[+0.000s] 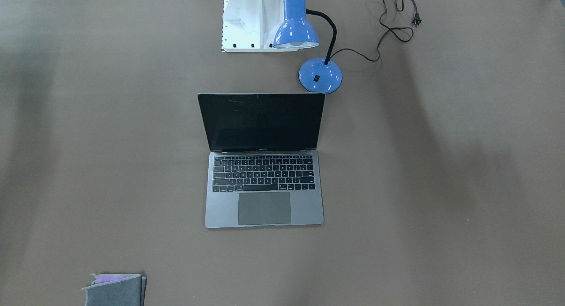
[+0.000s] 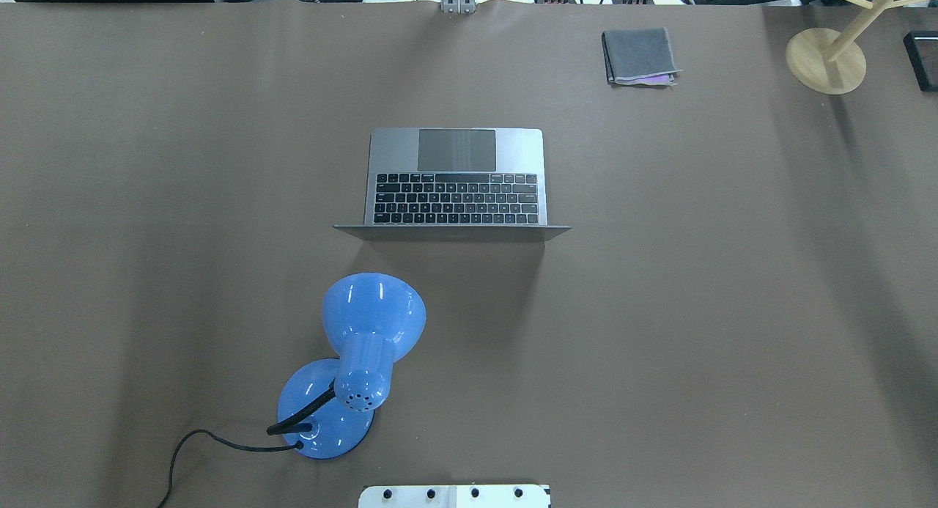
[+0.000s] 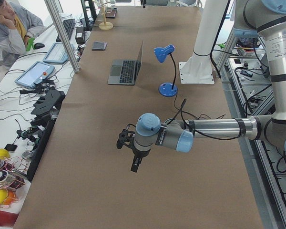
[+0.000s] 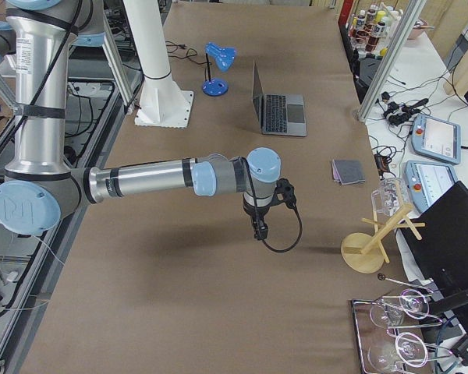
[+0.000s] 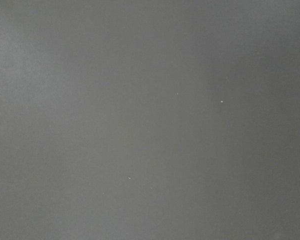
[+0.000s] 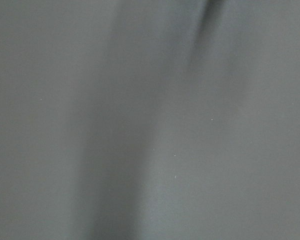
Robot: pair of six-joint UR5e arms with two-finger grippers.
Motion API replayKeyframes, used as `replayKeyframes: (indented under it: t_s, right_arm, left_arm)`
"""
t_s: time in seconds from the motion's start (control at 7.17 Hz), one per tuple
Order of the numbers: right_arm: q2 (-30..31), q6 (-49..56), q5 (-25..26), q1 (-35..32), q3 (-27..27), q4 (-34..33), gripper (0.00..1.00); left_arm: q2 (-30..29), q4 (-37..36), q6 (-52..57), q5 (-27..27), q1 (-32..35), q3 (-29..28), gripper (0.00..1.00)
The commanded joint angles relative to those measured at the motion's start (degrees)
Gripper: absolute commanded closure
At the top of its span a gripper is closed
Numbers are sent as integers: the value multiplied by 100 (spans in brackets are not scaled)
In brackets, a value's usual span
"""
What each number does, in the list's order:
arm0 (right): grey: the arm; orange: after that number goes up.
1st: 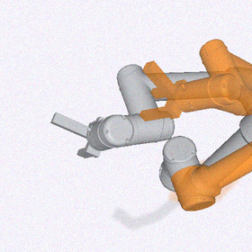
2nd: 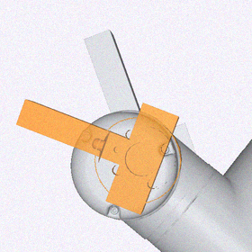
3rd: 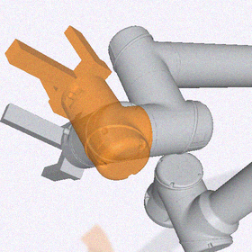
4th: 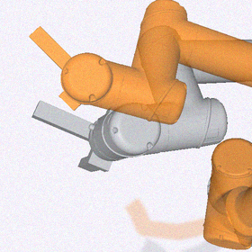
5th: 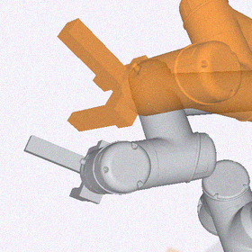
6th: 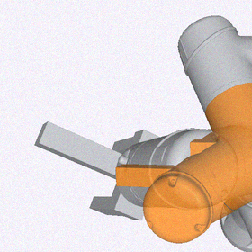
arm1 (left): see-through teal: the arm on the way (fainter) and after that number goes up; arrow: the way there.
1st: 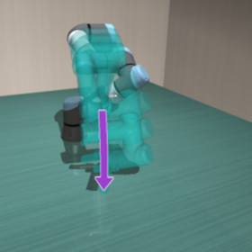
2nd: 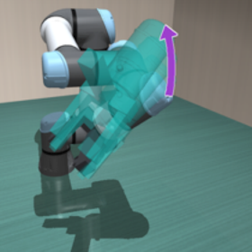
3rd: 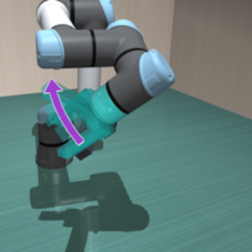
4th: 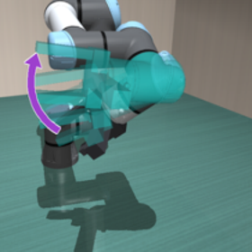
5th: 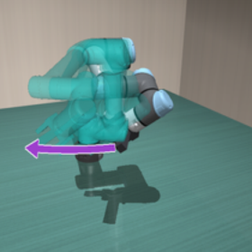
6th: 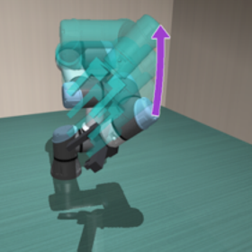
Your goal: Close laptop
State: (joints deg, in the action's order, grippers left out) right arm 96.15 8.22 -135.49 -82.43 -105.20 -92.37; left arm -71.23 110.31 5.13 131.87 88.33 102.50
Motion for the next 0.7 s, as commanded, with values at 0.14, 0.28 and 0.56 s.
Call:
replayKeyframes:
  t_s: [0.14, 0.28, 0.56]
  right_arm:
    - [-8, -57, -4, -1, -1, 0, 0]
    - [-9, -135, -38, 8, -10, 0, 0]
    - [-35, -136, -48, 25, -18, 9, 0]
  left_arm:
    - [188, 96, 348, 32, 0, -46, 2]
    - [241, 96, 322, 32, 0, -20, 2]
    - [241, 88, 322, 41, -8, -37, 2]
